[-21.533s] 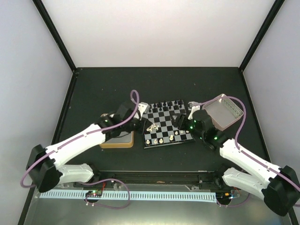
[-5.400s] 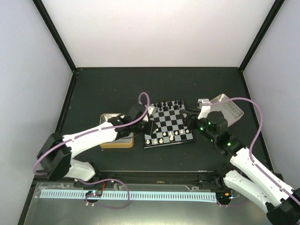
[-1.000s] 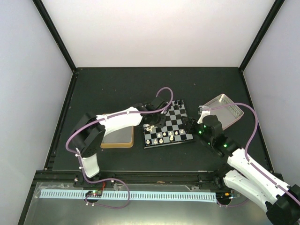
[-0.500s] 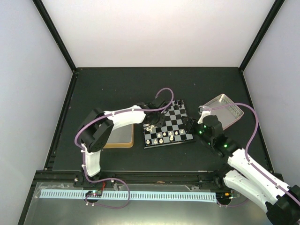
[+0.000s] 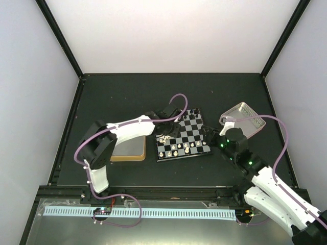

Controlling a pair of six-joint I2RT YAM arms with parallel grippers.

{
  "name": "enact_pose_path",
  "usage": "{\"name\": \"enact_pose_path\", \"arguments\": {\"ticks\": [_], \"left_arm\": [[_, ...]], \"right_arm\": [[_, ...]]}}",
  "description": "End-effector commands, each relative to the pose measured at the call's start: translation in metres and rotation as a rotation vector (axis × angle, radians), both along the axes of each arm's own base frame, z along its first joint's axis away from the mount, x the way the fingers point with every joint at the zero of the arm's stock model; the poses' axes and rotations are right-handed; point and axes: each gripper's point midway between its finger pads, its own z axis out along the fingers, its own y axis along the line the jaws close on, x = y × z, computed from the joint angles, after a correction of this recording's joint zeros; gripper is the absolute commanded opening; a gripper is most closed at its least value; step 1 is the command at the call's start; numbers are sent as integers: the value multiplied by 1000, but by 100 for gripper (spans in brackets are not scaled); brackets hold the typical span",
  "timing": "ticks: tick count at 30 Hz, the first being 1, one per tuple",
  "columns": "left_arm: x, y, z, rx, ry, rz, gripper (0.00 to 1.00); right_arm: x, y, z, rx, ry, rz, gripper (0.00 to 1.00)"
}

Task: Set up the chess pieces on the board
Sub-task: Pick up the chess piece from the chessboard, then place the chess piece on the chessboard.

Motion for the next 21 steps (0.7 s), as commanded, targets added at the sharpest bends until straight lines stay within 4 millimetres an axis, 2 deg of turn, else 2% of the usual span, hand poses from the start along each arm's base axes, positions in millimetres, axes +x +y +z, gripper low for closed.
{"name": "enact_pose_path", "arguments": {"ticks": [1, 5, 10, 16, 21], "left_arm": [[-13, -18, 49, -132, -60, -74, 13], [-35, -36, 69, -196, -66, -135, 13], [-65, -71, 79, -227, -81, -239, 14], [-86, -108, 65, -174, -79, -320, 14], [-91, -133, 50, -155, -68, -353, 14]], "right_arm": [[-2, -17, 9, 22, -42, -82, 53], [-7, -36, 19, 54, -84, -164, 53], [-17, -71, 28, 81, -113, -313, 53], [-37, -120, 24, 138, -113, -538, 53], [-51, -146, 26, 185, -149, -634, 53]]}}
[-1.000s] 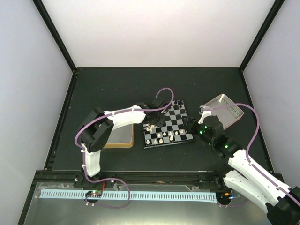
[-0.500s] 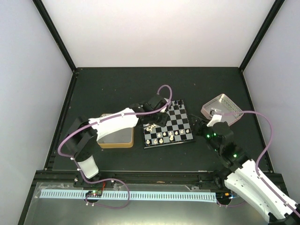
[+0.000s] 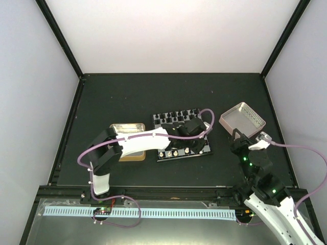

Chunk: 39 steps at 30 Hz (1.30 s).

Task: Set up the chess pieces on the board
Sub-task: Place the chess piece on the chessboard, then pick up the chess piece from the chessboard.

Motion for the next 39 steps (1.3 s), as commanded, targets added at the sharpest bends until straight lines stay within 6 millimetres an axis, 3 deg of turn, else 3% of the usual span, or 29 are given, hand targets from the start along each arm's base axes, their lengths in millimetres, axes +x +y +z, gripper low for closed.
{"name": "enact_pose_path", "arguments": {"ticks": [1, 8, 17, 32, 39], "left_arm": [[1, -23, -4, 13, -18, -29, 14], [6, -37, -18, 45, -23, -26, 15], [0, -23, -28, 93, 16, -3, 37], [-6, -23, -56, 143, 74, -13, 40], [-3, -26, -63, 162, 75, -10, 33]], "right_arm": [[-12, -35, -12, 21, 12, -166, 53], [-16, -38, -12, 8, 17, -171, 53], [-11, -30, -15, -16, 32, -134, 53], [-11, -29, -12, -15, 24, -127, 53], [-11, -29, -11, -18, 23, -126, 53]]}}
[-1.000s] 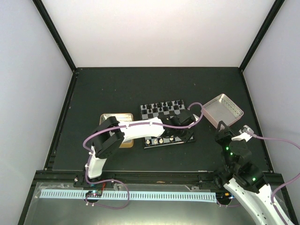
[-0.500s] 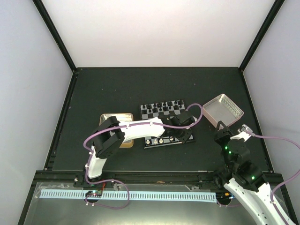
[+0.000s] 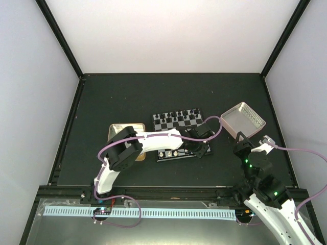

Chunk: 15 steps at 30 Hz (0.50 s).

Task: Set up the chess pieces on the board
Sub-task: Pick up the chess piece from the chessboard.

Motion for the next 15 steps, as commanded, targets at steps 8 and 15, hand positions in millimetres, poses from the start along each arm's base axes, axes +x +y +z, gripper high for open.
{"name": "enact_pose_path", "arguments": {"ticks": [8, 15], "left_arm": [[6, -14, 3, 0, -12, -3, 12], [11, -25, 9, -33, -30, -7, 10]], "right_arm": [[0, -4, 4, -3, -12, -21, 53], [-2, -8, 5, -3, -16, -35, 53]]}}
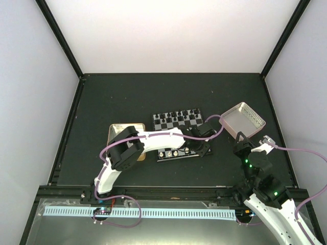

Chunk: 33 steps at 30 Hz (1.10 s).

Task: Set up the chess pieces on the board
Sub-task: Pick up the chess piece from the chessboard, then place the chess piece on the chessboard.

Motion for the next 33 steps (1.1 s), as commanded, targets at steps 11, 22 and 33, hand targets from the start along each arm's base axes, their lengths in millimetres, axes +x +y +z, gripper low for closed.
{"name": "enact_pose_path", "arguments": {"ticks": [11, 22, 33], "left_arm": [[13, -28, 0, -37, -30, -8, 11], [11, -29, 8, -43, -26, -12, 28], [4, -13, 99, -171, -75, 4, 40]], "right_arm": [[-2, -7, 3, -5, -12, -34, 53], [-2, -8, 4, -6, -13, -35, 53], [-1, -5, 3, -5, -10, -22, 53]]}}
